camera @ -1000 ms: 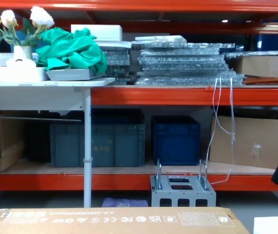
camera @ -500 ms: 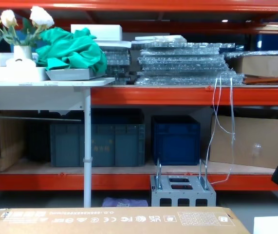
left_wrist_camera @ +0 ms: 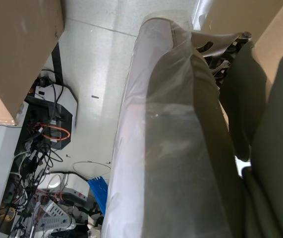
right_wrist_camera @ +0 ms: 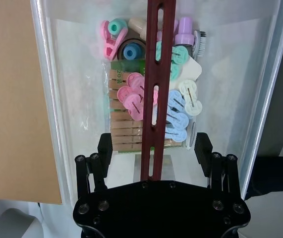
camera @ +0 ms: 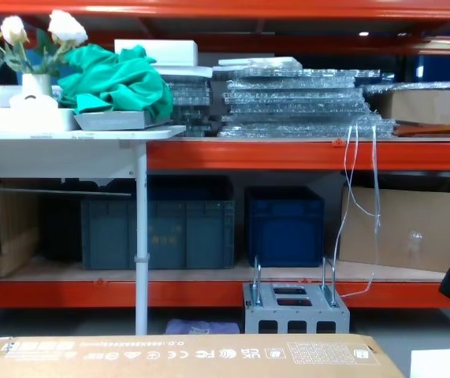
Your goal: Use one hand to grasp the basket and place it at the designated location.
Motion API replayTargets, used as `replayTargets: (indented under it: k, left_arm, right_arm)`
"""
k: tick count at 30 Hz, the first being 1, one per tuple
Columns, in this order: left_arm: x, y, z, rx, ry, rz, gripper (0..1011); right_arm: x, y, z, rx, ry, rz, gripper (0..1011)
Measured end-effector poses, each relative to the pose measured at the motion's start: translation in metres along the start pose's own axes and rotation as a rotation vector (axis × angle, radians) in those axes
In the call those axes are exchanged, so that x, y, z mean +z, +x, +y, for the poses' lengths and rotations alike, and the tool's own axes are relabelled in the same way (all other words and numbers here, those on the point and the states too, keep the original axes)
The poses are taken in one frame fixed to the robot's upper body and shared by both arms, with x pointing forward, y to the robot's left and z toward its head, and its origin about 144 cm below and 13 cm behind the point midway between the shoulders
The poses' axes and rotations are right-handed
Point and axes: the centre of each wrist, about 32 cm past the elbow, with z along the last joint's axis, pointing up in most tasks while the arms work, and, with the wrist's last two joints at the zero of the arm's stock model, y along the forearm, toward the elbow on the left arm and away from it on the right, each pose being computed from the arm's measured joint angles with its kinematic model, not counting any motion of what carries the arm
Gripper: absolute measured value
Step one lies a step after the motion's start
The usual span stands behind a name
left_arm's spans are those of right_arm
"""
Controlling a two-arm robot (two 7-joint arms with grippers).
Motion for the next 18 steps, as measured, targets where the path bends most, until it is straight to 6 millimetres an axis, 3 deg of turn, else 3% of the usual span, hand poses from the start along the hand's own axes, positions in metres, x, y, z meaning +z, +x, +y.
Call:
replayTargets:
  k: [18]
  left_arm:
    - [0.0,0.0,0.0,0.0,0.0,0.0,0]
  right_arm:
    - [0.0005,0.001,0.0028,0.011,-0.001,-0.001,1000]
